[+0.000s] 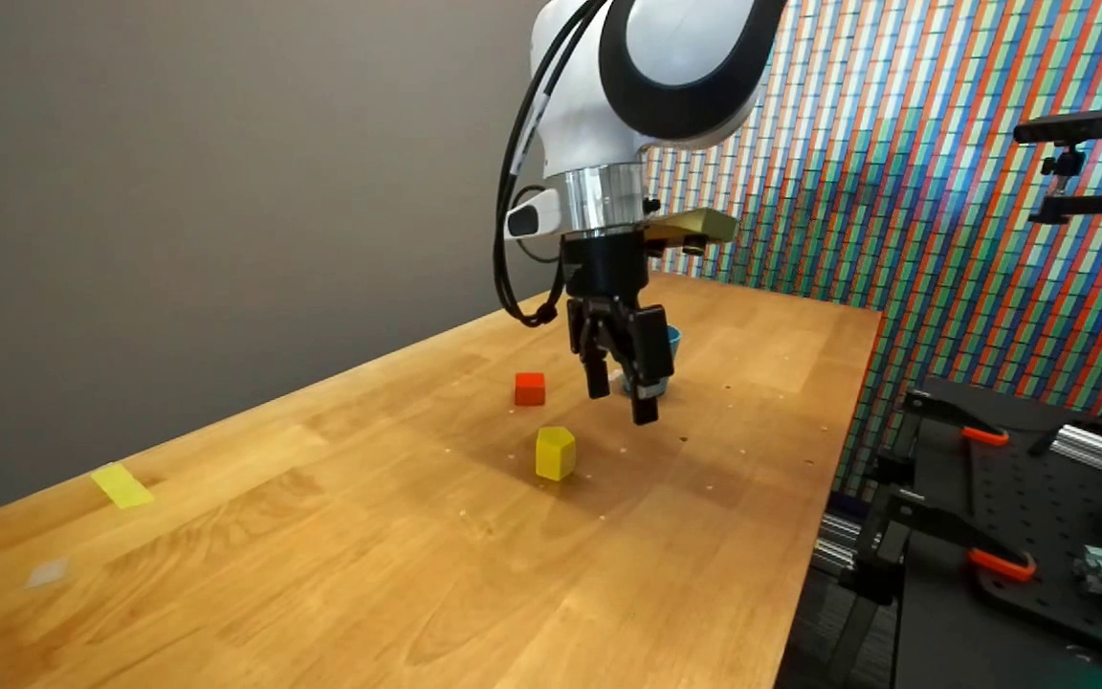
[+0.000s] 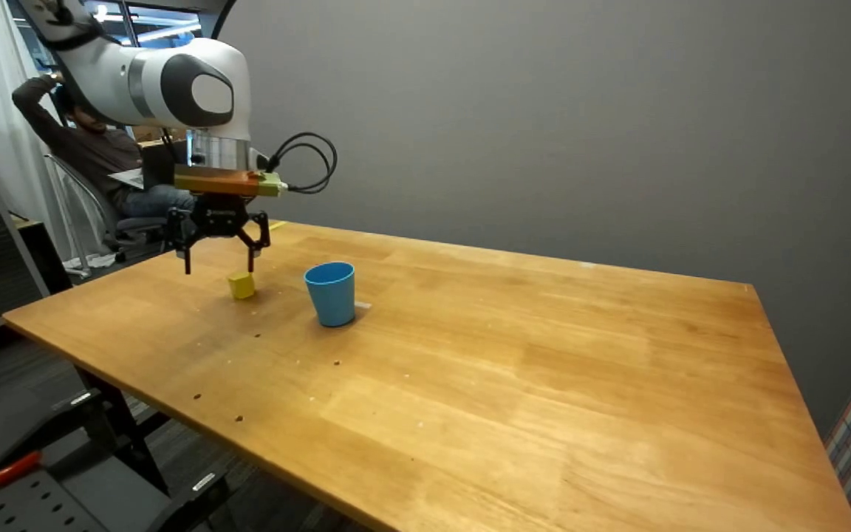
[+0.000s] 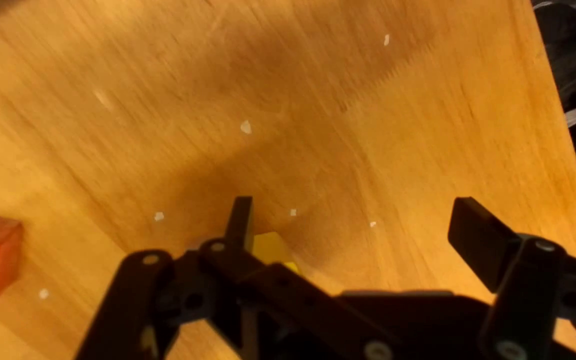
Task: Put the yellow block in the cup
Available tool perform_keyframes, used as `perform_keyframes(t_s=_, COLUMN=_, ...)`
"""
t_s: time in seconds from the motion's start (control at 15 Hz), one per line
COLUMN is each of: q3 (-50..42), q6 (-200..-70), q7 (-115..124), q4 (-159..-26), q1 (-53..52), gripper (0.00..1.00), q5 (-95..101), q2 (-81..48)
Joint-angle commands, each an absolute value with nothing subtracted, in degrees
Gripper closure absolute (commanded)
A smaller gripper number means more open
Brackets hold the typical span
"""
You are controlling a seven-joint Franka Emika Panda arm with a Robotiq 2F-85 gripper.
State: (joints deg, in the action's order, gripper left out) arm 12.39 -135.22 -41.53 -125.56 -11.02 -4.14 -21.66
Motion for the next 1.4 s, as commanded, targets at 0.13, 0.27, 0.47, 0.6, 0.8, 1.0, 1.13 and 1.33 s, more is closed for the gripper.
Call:
perform_keyframes(t_s=0.13, q3=15.8, q6=-135.1, q7=-46.2, q4=-116.6, q1=-8.9, gripper=0.0, q5=-2.7, q2=-30.2)
perform_keyframes(t_s=0.27, q3=15.5, q6=-136.6, q7=-46.6, q4=-114.8, q1=-9.0, gripper=0.0, q5=-1.5, q2=-32.4)
perform_keyframes(t_s=0.47, q3=15.4, q6=-138.1, q7=-46.5, q4=-113.0, q1=-8.7, gripper=0.0, q5=-0.3, q2=-35.0)
perform_keyframes(t_s=0.6, q3=15.7, q6=-139.0, q7=-46.7, q4=-112.2, q1=-8.3, gripper=0.25, q5=0.3, q2=-36.2)
perform_keyframes(t_s=0.8, q3=16.6, q6=-139.0, q7=-47.6, q4=-111.5, q1=-7.4, gripper=0.42, q5=-0.1, q2=-37.5)
perform_keyframes(t_s=1.0, q3=18.4, q6=-138.4, q7=-47.9, q4=-111.4, q1=-5.9, gripper=0.66, q5=-1.9, q2=-36.8)
perform_keyframes(t_s=1.13, q3=18.8, q6=-137.9, q7=-47.4, q4=-111.8, q1=-5.2, gripper=0.78, q5=-2.2, q2=-35.8)
perform_keyframes(t_s=1.33, q3=17.4, q6=-139.0, q7=-45.4, q4=-113.6, q1=-5.0, gripper=0.78, q5=-1.0, q2=-32.5)
